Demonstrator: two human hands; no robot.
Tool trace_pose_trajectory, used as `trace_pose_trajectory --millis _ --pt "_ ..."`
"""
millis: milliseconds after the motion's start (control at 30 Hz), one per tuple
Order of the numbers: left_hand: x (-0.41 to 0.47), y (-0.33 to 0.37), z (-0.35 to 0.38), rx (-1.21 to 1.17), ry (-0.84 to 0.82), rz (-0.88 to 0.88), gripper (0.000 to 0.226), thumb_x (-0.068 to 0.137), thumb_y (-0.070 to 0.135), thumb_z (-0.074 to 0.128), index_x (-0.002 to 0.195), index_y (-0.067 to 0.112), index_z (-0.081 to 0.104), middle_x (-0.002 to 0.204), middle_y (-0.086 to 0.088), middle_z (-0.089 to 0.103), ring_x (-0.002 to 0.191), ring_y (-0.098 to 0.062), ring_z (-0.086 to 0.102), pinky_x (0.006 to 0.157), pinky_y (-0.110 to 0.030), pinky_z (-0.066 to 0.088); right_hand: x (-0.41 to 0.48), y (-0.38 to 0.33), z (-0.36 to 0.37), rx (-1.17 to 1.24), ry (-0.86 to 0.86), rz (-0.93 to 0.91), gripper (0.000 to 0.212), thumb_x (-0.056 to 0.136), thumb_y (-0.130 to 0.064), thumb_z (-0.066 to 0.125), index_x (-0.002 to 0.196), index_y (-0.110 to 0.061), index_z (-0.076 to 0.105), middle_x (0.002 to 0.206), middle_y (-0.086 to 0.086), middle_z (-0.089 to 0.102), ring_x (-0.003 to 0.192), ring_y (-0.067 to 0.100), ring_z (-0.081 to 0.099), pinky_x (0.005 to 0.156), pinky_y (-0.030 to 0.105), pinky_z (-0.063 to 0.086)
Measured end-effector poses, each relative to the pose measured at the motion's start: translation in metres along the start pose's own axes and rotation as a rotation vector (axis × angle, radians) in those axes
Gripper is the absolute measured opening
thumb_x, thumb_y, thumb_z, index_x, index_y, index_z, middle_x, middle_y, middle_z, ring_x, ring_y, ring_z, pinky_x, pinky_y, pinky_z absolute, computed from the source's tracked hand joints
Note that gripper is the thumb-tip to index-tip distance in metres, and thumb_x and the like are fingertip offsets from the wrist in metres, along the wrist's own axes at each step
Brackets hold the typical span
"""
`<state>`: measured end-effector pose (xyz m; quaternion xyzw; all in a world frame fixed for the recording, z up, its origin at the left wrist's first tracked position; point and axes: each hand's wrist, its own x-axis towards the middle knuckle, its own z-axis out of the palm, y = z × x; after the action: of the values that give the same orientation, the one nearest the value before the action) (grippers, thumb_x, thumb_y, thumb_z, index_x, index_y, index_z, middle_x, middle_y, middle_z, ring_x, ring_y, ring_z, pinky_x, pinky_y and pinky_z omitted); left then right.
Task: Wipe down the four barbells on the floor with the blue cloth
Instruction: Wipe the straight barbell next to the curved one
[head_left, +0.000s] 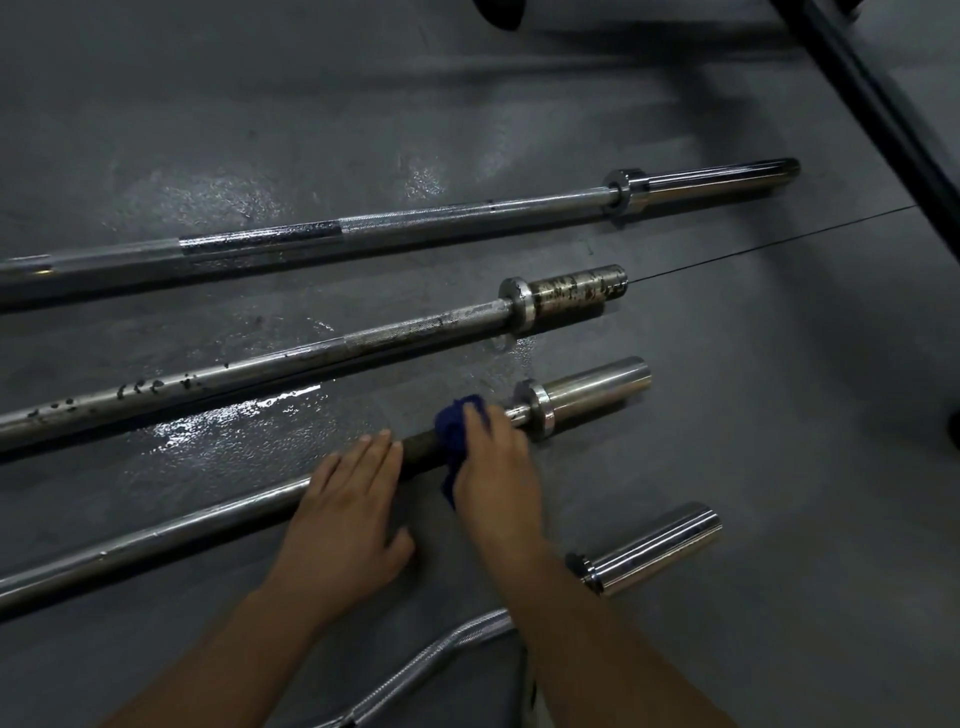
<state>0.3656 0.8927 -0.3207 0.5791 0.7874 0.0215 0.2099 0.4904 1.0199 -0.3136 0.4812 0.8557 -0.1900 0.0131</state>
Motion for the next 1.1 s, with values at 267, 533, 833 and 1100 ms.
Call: trace_pose_trajectory --millis 267,533,833,1100 --pt "0.0 -0.001 0.0 -0.022 0.01 0.006 0.086 0.069 0.05 0.046 0.142 0.004 0.049 0.151 -0.015 0.045 0.135 -0.029 0.047 0.113 -0.041 0.019 -0.009 -0.017 0.008 0.098 0.021 -0.102 0.056 0.087 -0.012 0.06 0.141 -0.016 0.046 0.151 0.002 0.032 0.13 0.022 0.041 0.103 0.03 0.043" --pt "-0.001 -0.002 0.002 -0.018 0.0 0.009 0.086 0.071 0.051 0.046 0.144 0.006 0.047 0.153 -0.012 0.043 0.137 -0.028 0.045 0.114 -0.04 0.017 0.013 0.009 -0.012 0.17 0.213 0.127 0.048 0.084 -0.004 0.063 0.125 -0.024 0.048 0.148 0.001 0.027 0.132 0.023 0.038 0.103 0.037 0.046" --pt "-0.001 -0.001 0.0 -0.044 -0.003 0.006 0.085 0.07 0.048 0.047 0.142 0.003 0.05 0.151 -0.015 0.045 0.136 -0.03 0.047 0.114 -0.041 0.017 -0.005 -0.026 0.017 0.143 0.08 -0.052 0.037 0.093 -0.015 0.054 0.131 -0.017 0.056 0.141 0.002 0.043 0.118 0.022 0.043 0.101 0.035 0.045" --pt "-0.004 -0.005 0.001 -0.026 0.013 -0.002 0.086 0.069 0.046 0.048 0.143 0.004 0.048 0.151 -0.014 0.044 0.137 -0.029 0.045 0.114 -0.041 0.018 -0.005 -0.013 0.015 0.135 0.186 0.055 0.037 0.095 -0.013 0.055 0.131 -0.017 0.059 0.139 0.002 0.046 0.119 0.021 0.047 0.099 0.031 0.046"
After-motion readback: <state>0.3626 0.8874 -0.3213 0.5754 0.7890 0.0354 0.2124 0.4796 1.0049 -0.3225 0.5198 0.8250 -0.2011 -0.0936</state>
